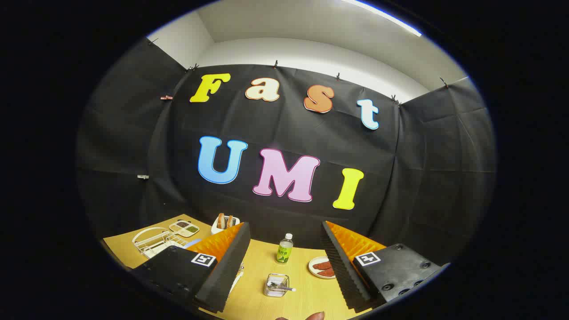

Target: Take the plate from the dish rack, then take the spoon from the basket and place it into the plate.

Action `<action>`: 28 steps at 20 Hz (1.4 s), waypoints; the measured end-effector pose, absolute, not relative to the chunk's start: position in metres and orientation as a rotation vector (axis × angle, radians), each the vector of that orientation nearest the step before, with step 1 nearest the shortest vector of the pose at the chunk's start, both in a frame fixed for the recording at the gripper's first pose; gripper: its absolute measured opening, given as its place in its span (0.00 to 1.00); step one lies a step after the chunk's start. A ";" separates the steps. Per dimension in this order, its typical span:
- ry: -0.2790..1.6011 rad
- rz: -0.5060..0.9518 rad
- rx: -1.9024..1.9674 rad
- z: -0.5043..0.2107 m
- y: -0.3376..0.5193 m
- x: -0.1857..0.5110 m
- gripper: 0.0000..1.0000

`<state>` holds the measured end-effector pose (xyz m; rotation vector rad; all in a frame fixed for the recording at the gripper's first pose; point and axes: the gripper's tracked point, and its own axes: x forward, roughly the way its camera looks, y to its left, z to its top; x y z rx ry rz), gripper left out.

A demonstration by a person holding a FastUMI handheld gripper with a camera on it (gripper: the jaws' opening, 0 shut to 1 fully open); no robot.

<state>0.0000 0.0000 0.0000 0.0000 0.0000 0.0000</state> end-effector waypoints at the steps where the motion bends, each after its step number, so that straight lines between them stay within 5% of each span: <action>1: 0.002 0.002 -0.002 -0.001 0.002 0.000 0.97; 17: 0.031 0.055 0.006 -0.002 0.035 0.019 0.97; 28: 0.451 0.303 0.164 -0.061 0.182 0.082 0.98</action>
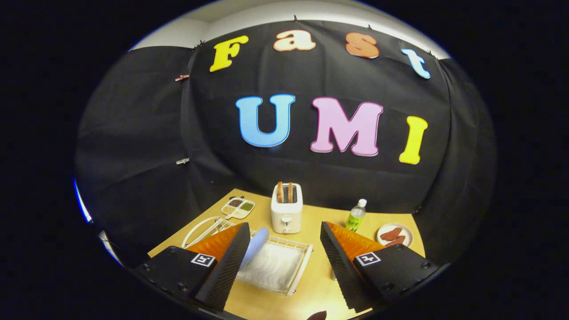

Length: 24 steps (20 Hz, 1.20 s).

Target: Take the plate from the dish rack, then take the spoon from the basket and place it into the plate.

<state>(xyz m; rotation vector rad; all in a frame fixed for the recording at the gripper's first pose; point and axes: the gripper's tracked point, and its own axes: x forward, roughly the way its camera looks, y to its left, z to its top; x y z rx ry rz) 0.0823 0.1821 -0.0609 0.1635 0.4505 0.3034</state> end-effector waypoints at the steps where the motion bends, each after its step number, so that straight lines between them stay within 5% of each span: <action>1: 0.510 0.313 0.173 -0.075 0.198 0.089 0.98; 12: 0.966 0.216 0.213 -0.210 0.291 0.136 0.94; 18: 1.139 0.108 0.197 -0.270 0.303 0.134 0.68; 21: 1.202 0.035 0.140 -0.286 0.294 0.129 0.40; 24: 1.223 0.016 0.113 -0.280 0.293 0.129 0.34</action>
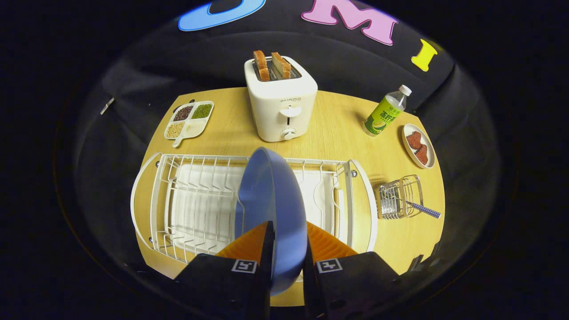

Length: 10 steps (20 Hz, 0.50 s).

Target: Take the plate from the dish rack, then take the spoon from the basket and place it into the plate.

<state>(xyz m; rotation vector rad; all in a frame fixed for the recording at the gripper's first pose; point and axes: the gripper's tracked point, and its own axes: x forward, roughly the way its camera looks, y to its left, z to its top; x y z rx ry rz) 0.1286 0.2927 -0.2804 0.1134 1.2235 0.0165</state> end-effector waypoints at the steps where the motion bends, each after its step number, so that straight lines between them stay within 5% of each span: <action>1: 1.220 0.007 0.102 -0.277 0.292 0.131 0.34; 10: 1.074 0.051 0.113 -0.223 0.281 0.153 0.30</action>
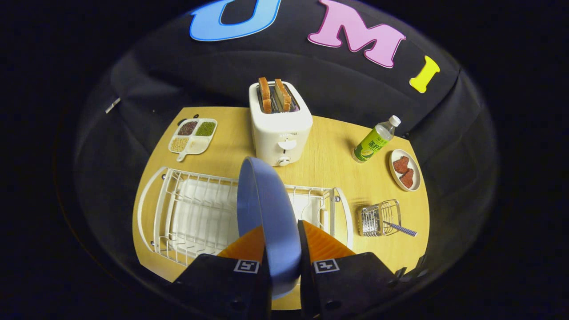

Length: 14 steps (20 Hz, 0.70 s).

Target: Take the plate from the dish rack, then take the spoon from the basket and place it into the plate.

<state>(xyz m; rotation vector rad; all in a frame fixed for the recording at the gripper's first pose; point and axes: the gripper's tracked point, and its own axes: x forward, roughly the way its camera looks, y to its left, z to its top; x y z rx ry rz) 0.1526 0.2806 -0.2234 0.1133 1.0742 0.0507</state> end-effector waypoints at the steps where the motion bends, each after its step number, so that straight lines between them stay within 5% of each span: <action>1: 1.053 0.084 0.160 -0.216 0.280 0.151 0.29; 14: 0.961 0.344 0.579 -0.189 0.173 0.013 0.29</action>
